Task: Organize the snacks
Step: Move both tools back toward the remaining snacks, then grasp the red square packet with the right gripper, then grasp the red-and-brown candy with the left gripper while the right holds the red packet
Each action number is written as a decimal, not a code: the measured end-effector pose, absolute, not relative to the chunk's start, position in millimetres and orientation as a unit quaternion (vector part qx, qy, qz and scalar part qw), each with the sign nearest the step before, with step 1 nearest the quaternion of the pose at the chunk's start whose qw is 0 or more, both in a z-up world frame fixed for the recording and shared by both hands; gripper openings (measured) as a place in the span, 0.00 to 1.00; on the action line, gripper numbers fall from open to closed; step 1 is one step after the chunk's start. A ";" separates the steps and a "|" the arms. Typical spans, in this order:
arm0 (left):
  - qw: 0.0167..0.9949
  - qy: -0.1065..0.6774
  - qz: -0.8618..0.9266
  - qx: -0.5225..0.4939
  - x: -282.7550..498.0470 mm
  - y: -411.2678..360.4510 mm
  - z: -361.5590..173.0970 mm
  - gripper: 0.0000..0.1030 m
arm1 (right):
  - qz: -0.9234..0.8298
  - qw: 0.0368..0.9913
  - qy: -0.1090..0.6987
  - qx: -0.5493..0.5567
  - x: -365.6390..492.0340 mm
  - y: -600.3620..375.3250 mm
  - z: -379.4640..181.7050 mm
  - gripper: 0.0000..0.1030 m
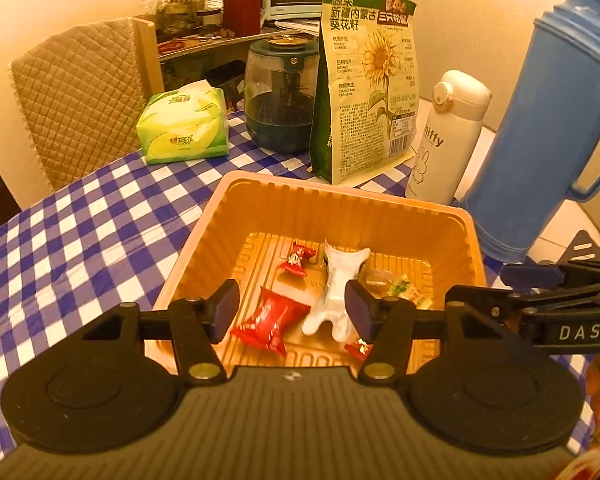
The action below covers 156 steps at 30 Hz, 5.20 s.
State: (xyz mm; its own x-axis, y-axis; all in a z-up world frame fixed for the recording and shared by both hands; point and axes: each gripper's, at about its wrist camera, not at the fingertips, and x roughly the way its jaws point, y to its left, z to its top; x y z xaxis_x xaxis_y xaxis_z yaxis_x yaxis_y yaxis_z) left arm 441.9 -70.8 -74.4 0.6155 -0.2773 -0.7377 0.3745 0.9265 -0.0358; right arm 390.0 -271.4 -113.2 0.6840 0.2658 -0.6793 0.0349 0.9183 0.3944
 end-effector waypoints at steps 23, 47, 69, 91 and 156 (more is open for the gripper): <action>0.906 0.411 -0.101 0.003 304.1 -7.5 -42.2 0.65 | 0.129 0.896 0.402 0.134 294.1 -238.9 -82.0 0.91; 0.884 0.462 0.052 -0.040 171.3 65.9 -80.8 0.65 | 0.284 0.844 0.452 0.053 230.8 -162.1 -108.3 1.00; 0.861 0.481 0.146 -0.075 142.9 112.8 -103.7 0.64 | 0.354 0.809 0.469 -0.019 237.9 -71.8 -136.4 0.99; 0.860 0.477 0.165 -0.080 156.1 147.0 -112.5 0.64 | 0.356 0.818 0.451 -0.028 279.2 -23.8 -144.1 0.75; 0.879 0.471 0.026 -0.070 280.7 114.1 -168.0 0.26 | 0.224 0.860 0.453 0.069 316.1 -107.8 -165.6 0.25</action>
